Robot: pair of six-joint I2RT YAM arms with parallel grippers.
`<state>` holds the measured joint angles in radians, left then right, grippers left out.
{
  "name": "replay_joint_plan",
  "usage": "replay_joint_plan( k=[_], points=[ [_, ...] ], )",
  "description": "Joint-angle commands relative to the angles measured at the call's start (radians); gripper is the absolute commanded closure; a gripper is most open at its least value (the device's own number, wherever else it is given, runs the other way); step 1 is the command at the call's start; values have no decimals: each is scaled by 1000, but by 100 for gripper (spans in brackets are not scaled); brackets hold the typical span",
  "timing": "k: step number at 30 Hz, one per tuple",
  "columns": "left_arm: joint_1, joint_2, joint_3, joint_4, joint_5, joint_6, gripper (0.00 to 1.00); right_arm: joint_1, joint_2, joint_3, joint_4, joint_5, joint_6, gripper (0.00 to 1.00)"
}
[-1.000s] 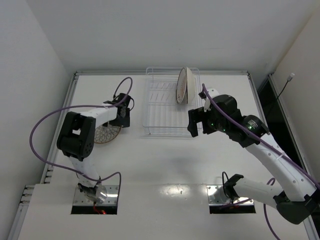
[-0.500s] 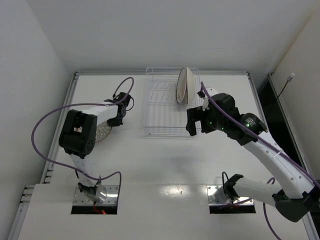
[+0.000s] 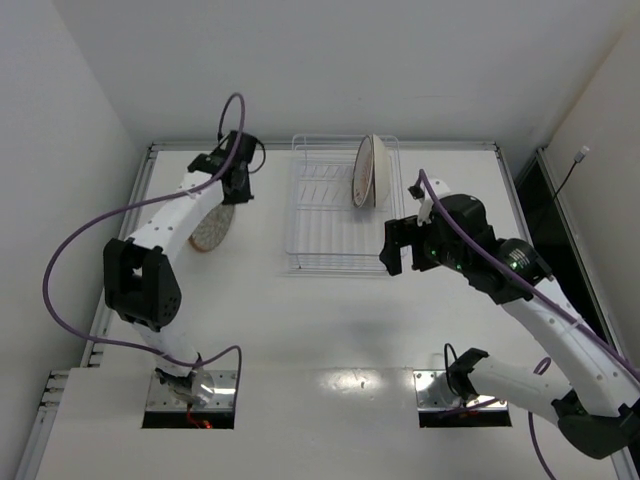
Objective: Load the plates into the dish rack
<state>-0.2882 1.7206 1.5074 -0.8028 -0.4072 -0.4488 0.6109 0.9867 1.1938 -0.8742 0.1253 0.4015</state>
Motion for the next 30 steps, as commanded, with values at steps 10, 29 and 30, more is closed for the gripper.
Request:
replay_joint_plan(
  k=[10, 29, 30],
  points=[
    [-63, -142, 475, 288, 525, -73, 100, -5, -51, -71, 37, 36, 23, 0],
    [-35, 141, 249, 1149, 1073, -495, 100, -5, -157, -102, -49, 165, -4, 0],
    [-35, 152, 249, 1149, 1073, -495, 100, -5, -157, -102, -49, 165, -4, 0]
  ],
)
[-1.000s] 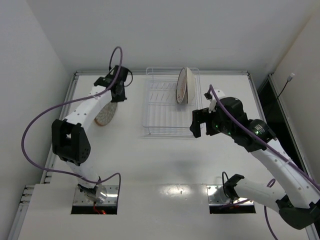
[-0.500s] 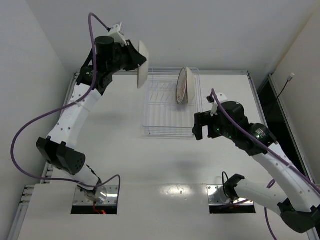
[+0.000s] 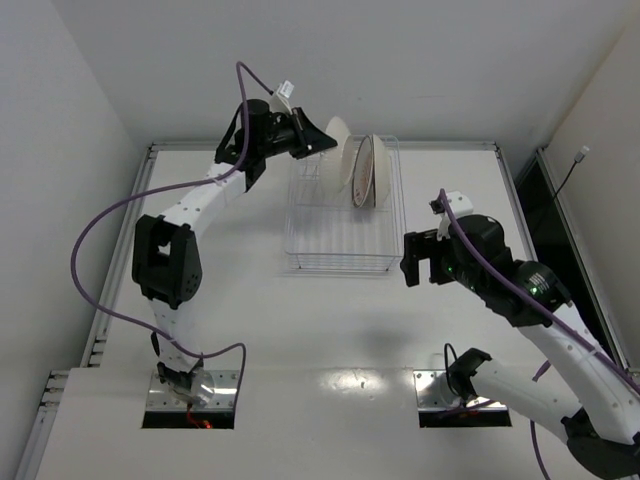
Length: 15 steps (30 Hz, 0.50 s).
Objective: Load the plates into the dish rack
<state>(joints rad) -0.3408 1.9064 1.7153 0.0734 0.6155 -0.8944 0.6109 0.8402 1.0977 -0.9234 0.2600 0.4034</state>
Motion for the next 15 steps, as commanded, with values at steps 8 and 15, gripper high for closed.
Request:
replay_joint_plan(
  k=[8, 15],
  points=[
    [17, 32, 41, 307, -8, -69, 100, -5, -20, -6, -31, 73, -26, 0],
    [17, 42, 20, 298, -46, -60, 100, -5, -20, -6, -40, 82, -35, 0]
  ],
)
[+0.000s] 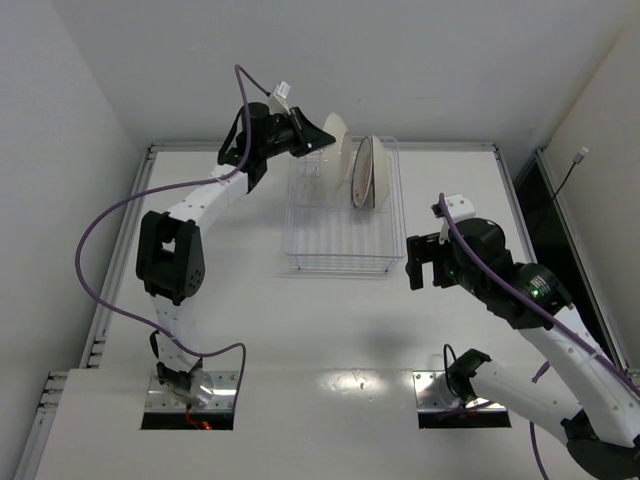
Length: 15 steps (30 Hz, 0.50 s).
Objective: Load the plates into the dish rack
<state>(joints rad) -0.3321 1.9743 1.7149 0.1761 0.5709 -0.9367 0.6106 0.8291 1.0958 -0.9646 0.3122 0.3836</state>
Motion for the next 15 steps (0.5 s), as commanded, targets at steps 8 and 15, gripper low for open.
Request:
replay_joint_plan(
  k=[8, 15],
  points=[
    [8, -6, -9, 204, -20, -17, 100, -5, 1, 6, -8, 30, -15, 0],
    [8, -6, -37, 188, -54, 13, 100, -5, 1, 15, -26, 39, -15, 0]
  ],
)
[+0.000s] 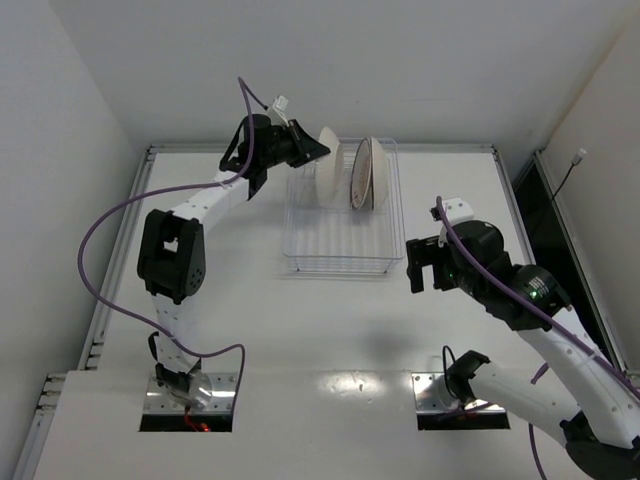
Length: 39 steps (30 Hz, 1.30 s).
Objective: Load the plates into the dish rack
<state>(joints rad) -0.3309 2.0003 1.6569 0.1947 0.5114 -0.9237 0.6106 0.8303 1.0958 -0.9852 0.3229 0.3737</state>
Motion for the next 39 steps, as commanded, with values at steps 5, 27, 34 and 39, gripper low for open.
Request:
replay_joint_plan(
  k=[5, 27, 34, 39],
  points=[
    [-3, -32, 30, 76, -60, 72, 100, -5, 0, 24, -15, 28, -5, 0],
    [-92, 22, 89, -121, -252, 192, 70, -5, -10, 33, -43, 19, -5, 0],
    [-92, 12, 89, -159, -232, 220, 44, -5, -10, 33, -43, 10, -5, 0],
    [-92, 3, 89, -179, -203, 229, 39, -5, 0, 52, -43, 1, -5, 0]
  ],
)
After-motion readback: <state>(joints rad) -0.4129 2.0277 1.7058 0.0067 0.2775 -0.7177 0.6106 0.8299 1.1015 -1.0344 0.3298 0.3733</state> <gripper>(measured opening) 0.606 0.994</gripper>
